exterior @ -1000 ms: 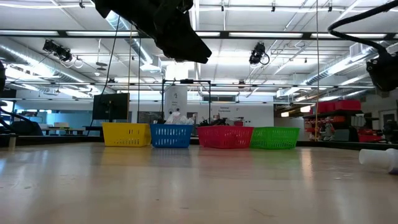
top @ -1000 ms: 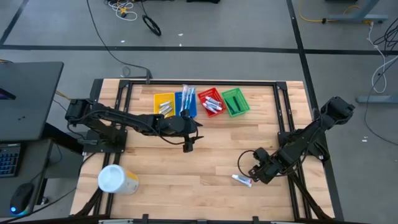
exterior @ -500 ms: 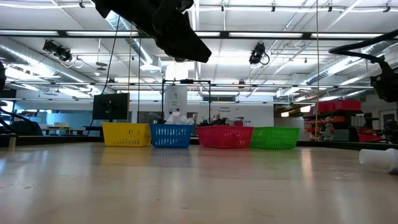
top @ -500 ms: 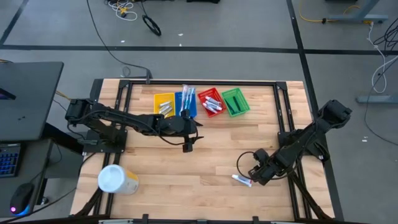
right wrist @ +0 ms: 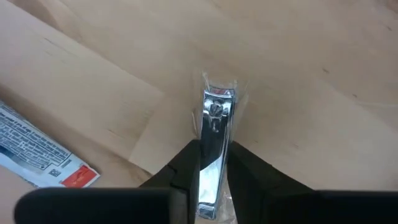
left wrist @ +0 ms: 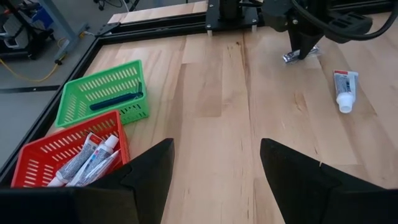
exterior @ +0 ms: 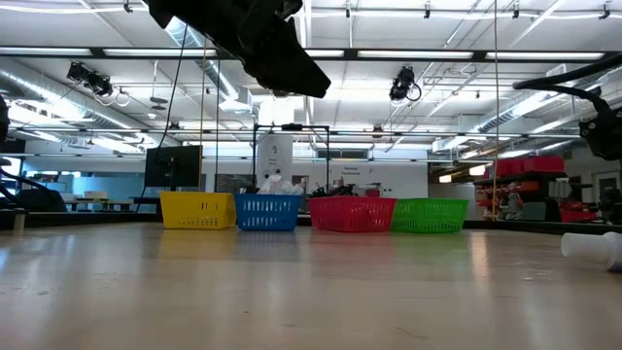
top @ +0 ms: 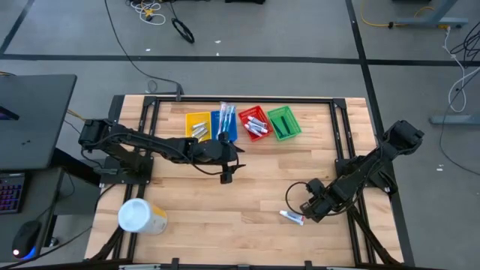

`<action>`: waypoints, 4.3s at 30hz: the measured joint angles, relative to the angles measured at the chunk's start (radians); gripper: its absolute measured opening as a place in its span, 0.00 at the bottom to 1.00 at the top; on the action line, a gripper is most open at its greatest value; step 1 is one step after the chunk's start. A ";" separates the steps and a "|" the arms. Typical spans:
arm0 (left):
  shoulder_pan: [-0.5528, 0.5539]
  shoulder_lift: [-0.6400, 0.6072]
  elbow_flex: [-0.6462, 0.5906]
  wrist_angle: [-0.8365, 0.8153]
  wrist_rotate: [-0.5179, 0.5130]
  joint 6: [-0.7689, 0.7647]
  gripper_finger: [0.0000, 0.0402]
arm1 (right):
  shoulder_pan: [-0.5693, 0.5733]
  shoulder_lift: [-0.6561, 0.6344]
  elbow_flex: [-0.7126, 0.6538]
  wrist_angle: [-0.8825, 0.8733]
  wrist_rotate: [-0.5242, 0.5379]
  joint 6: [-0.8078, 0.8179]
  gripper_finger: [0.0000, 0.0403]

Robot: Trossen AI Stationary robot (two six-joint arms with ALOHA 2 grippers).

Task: Pick & Place Travel size toiletries
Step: Put the nail cutter into the yellow bin

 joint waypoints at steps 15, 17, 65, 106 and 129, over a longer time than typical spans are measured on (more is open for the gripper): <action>-0.003 0.000 -0.001 0.016 -0.029 -0.277 0.62 | -0.018 -0.052 0.061 -0.002 0.302 -0.149 0.18; -0.010 0.000 -0.001 0.017 -0.028 -0.284 0.62 | -0.035 -0.088 0.075 -0.003 0.378 -0.204 0.18; 0.010 0.409 0.083 0.740 -0.051 -0.370 0.62 | -0.437 -0.223 0.086 0.734 0.650 -1.197 0.17; 0.011 0.445 0.131 0.661 -0.162 -0.390 0.11 | -0.477 -0.215 0.086 0.726 0.580 -1.241 0.19; 0.127 0.320 0.132 0.308 -0.223 -0.365 0.08 | -0.514 -0.278 0.086 0.452 0.515 -1.190 0.43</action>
